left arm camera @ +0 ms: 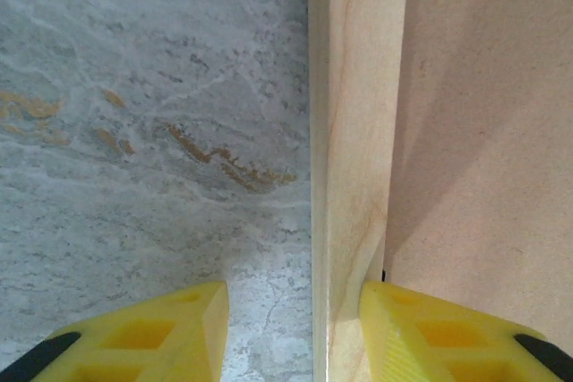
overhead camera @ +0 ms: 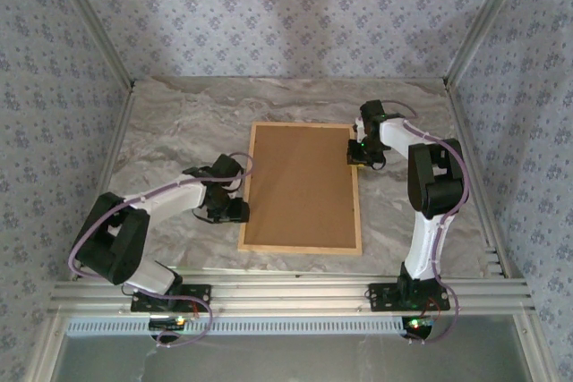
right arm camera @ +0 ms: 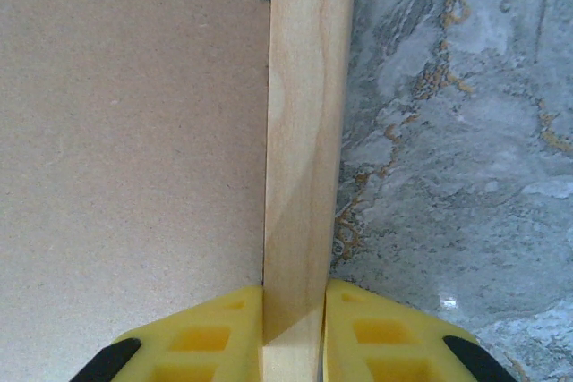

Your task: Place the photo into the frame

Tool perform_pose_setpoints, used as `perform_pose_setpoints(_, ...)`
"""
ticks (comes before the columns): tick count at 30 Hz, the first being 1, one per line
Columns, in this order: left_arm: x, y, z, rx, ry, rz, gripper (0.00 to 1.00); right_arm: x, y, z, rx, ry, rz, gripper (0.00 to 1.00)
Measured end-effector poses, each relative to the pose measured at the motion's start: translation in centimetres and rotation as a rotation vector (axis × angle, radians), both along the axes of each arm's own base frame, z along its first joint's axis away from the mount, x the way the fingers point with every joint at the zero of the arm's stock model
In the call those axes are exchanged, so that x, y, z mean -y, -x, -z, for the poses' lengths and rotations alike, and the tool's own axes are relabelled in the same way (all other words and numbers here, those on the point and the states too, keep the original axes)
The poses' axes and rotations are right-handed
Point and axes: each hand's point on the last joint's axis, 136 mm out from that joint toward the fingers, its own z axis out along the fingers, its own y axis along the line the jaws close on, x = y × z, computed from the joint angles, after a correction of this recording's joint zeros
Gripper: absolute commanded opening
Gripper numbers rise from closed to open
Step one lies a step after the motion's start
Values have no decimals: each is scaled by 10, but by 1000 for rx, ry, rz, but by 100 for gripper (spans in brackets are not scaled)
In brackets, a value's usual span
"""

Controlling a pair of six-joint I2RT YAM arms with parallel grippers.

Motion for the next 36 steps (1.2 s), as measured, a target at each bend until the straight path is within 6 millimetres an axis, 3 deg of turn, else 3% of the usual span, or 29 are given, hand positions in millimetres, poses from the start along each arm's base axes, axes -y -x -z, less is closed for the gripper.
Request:
perform_pose_setpoints(16,7,0,6,-25,11,2,49,0,0,0,1,4,-4,21)
perform_pose_setpoints(36,19,0,12,-34,-35,55,59,5,-15,-2,71,47,0,20)
